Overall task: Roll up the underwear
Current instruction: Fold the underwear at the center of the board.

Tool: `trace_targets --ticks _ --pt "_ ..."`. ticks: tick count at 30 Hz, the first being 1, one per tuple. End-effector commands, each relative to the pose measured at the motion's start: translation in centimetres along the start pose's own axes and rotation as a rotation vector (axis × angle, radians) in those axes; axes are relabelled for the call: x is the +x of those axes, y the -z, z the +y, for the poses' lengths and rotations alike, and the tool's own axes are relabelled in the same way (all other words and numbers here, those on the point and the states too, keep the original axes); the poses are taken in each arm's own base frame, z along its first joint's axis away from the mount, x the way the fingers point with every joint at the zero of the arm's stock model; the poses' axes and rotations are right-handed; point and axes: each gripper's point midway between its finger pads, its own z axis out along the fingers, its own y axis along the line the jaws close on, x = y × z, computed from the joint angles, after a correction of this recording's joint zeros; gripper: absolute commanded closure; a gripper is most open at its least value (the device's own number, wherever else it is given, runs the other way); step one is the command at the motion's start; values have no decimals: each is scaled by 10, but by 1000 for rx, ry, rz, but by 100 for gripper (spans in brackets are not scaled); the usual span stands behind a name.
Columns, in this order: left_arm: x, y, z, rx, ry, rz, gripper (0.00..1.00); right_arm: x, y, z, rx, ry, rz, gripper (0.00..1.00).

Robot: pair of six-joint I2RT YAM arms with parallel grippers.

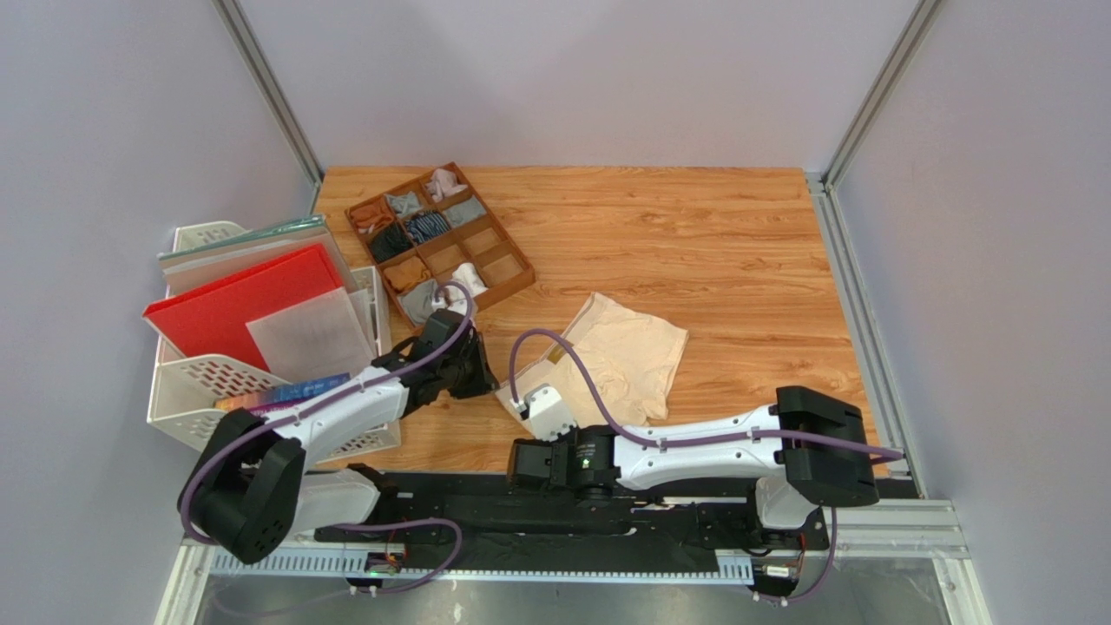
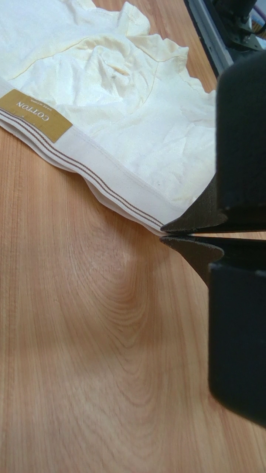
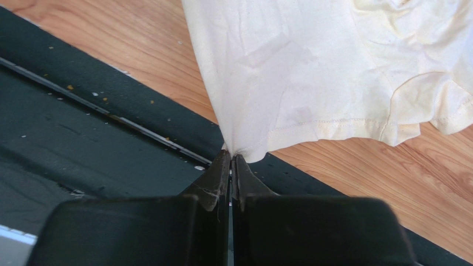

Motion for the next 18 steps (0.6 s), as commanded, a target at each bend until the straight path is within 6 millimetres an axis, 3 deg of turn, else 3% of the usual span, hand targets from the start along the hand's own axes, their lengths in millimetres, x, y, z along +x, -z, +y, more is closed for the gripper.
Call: trace_targets --ticks 1,4,5,18 --pt "-14 15 10 -48 -46 -49 100 -23 12 33 -143 -44 -46 100" --pt "-15 13 16 -50 -48 -48 100 -21 6 37 -129 -35 -30 86" --pt "-15 11 15 -40 -51 -42 100 -23 4 40 -127 -32 -29 77" --pt "-47 -15 11 -8 -70 -26 100 -36 -19 67 -96 6 -39 65"
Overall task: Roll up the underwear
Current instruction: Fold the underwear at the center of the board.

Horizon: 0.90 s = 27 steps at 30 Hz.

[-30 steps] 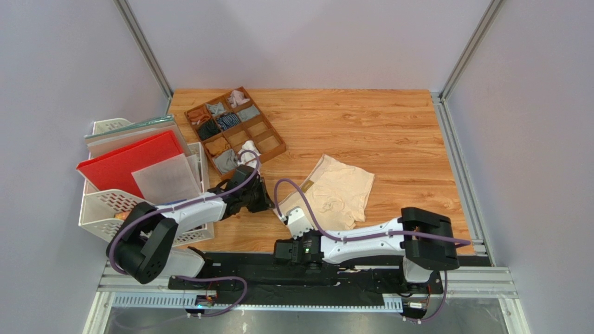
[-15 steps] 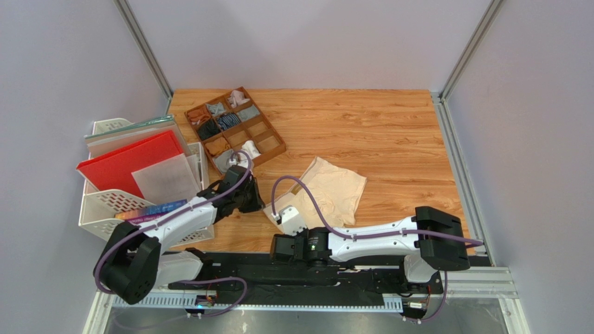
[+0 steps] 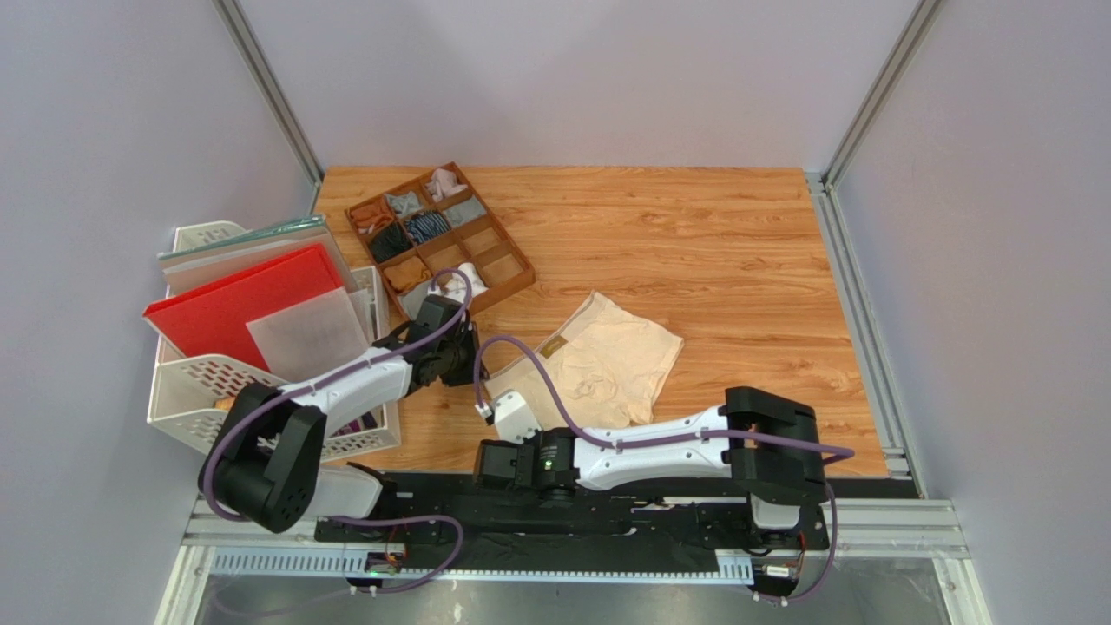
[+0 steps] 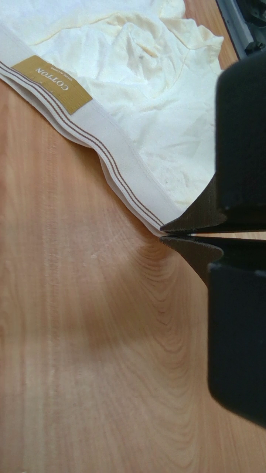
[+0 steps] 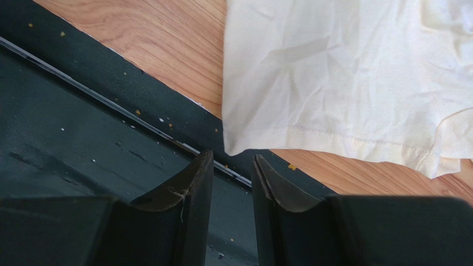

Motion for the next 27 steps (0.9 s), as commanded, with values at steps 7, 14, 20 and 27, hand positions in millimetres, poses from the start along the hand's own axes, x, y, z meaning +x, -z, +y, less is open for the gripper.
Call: trace_targets --ticks 7,14,20,27 --pt "-39 -14 -21 88 -39 -35 100 -27 -10 12 36 28 -73 63" --pt "-37 -19 -23 102 -39 -16 100 -40 -12 15 42 62 -109 67" --pt "-38 -19 -24 106 -39 -13 100 -40 -21 11 37 57 -97 70" --pt "-39 -18 -24 101 -42 -14 100 -42 -21 17 -24 47 -111 72"
